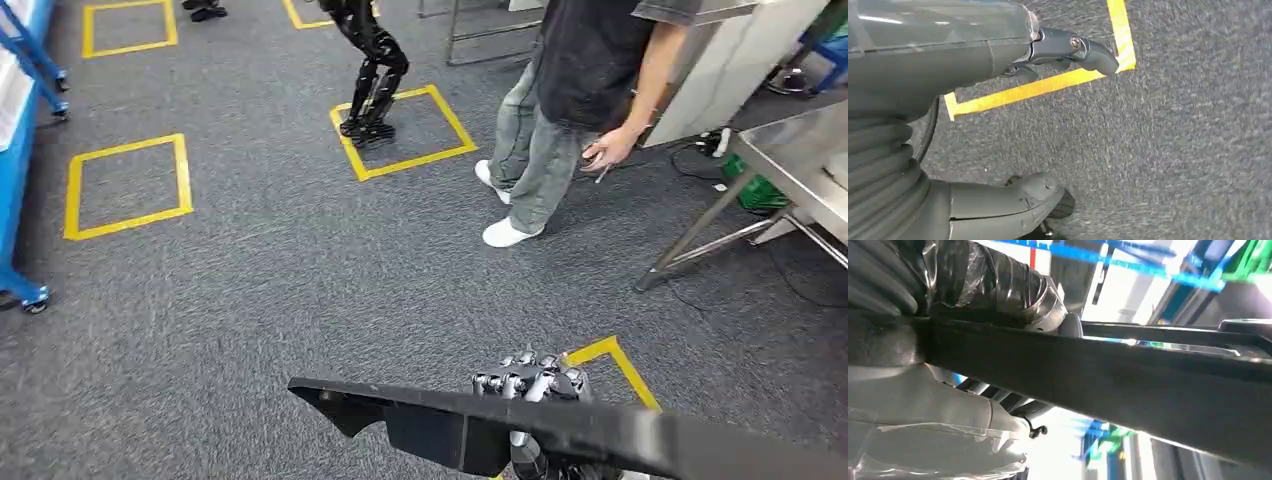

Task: Take the parts from the cabinet and place them on the table.

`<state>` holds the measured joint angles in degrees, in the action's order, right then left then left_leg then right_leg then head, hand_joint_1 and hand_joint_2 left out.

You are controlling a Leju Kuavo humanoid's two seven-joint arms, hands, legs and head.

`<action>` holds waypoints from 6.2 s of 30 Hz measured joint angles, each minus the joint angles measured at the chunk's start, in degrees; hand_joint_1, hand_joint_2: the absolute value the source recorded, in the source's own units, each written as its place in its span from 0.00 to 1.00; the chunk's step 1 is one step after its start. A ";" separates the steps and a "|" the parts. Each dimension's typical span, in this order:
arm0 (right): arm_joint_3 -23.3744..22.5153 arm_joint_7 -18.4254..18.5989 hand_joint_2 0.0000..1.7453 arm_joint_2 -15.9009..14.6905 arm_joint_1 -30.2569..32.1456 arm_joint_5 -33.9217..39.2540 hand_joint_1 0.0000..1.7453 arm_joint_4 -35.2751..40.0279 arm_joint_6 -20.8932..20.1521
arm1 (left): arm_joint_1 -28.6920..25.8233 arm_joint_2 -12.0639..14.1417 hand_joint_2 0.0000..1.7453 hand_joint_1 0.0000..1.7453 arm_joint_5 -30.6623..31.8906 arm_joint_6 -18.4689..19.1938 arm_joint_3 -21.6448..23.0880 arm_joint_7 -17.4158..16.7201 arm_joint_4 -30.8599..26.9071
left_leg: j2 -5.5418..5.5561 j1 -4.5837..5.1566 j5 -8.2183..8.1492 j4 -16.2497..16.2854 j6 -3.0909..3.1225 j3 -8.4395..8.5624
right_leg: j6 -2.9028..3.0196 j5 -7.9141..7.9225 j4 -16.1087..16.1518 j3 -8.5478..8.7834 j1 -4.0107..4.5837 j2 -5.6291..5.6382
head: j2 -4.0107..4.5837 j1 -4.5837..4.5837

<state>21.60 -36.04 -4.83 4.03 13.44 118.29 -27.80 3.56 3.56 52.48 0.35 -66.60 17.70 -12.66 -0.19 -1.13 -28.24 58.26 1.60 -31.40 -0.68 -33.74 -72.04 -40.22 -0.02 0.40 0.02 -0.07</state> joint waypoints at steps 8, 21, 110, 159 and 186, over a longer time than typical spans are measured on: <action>1.79 1.11 1.00 0.30 0.21 -0.15 1.00 -0.15 0.17 | -0.13 -0.35 1.00 0.00 -0.46 0.11 -0.06 0.87 0.02 | -4.96 0.82 -1.05 -0.92 -0.17 1.98 | 4.12 6.73 14.31 7.52 2.57 -5.44 | 0.00 -0.07; 5.42 2.05 1.00 1.01 0.18 -0.50 1.00 -0.59 0.22 | -0.23 -0.52 1.00 0.00 -0.92 -0.48 -0.66 0.61 0.02 | 0.99 -0.38 1.13 3.68 -3.07 -2.22 | 3.44 5.78 14.03 9.19 0.93 3.44 | 0.00 0.02; 9.83 6.27 1.00 -0.77 -3.80 1.86 1.00 -4.26 5.05 | 0.04 -4.68 1.00 0.00 -3.52 2.25 -5.03 -0.26 0.11 | -0.21 -0.07 -9.39 17.09 -2.45 -6.66 | 2.83 7.86 14.92 7.23 0.42 -0.40 | 0.00 -0.02; 9.83 6.01 1.00 -1.01 -3.58 1.14 1.00 -4.35 6.69 | -0.05 -4.17 1.00 0.00 -2.58 2.73 -5.57 0.81 0.09 | -0.27 0.19 -0.82 -1.59 0.49 2.76 | -0.80 7.07 7.18 3.40 -0.88 -0.22 | 0.00 -0.04; 9.81 6.40 1.00 -2.19 -2.36 0.46 1.00 -4.52 7.19 | -0.32 -4.11 1.00 0.00 -2.12 3.08 -5.66 1.55 0.09 | 0.47 0.66 -0.47 -1.44 1.65 2.42 | -0.74 -2.65 -2.49 2.11 -0.31 -0.03 | 0.00 0.04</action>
<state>31.41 -29.64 -7.02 1.67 13.90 113.77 -20.61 3.24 -0.55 50.36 3.43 -72.26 19.26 -12.57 0.28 -0.46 -28.71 56.82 3.26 -28.98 -1.42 -36.39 -74.54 -38.11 -0.33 0.37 0.02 -0.02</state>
